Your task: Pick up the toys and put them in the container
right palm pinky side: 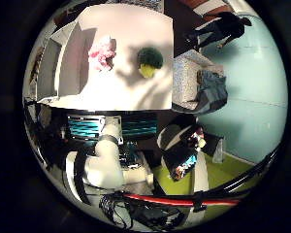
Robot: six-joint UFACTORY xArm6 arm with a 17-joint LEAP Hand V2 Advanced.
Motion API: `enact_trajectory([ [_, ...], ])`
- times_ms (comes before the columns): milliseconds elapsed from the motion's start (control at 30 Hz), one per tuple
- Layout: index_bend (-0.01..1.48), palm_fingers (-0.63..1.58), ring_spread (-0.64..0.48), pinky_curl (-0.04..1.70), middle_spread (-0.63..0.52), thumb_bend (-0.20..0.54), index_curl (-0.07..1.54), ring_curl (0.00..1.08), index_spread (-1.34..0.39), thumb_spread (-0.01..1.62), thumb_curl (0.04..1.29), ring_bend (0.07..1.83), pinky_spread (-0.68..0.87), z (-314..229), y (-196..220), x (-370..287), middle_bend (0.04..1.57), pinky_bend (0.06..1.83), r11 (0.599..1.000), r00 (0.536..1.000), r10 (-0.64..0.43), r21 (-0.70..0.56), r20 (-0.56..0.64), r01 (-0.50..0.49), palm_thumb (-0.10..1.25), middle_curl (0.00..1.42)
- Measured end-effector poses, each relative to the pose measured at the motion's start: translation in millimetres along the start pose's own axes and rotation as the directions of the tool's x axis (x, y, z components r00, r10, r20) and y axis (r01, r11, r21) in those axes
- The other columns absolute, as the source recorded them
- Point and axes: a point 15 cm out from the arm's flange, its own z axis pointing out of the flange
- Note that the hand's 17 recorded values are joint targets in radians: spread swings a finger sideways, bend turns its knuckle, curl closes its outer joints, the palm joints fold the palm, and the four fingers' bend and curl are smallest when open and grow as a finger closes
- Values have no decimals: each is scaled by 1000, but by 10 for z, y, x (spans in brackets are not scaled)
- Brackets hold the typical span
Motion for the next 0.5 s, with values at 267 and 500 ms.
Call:
enact_trajectory([
  [267, 158, 218, 198, 250, 13, -19, 262, 197, -314, 1172, 282, 510, 473, -9, -38, 87, 302, 559, 999, 999, 36, 13, 0, -36, 474, 332],
  [500, 158, 242, 196, 242, 8, -18, 267, 200, -292, 1183, 283, 524, 480, 1, -165, 364, 307, 549, 990, 991, 133, 40, -2, -132, 481, 330],
])
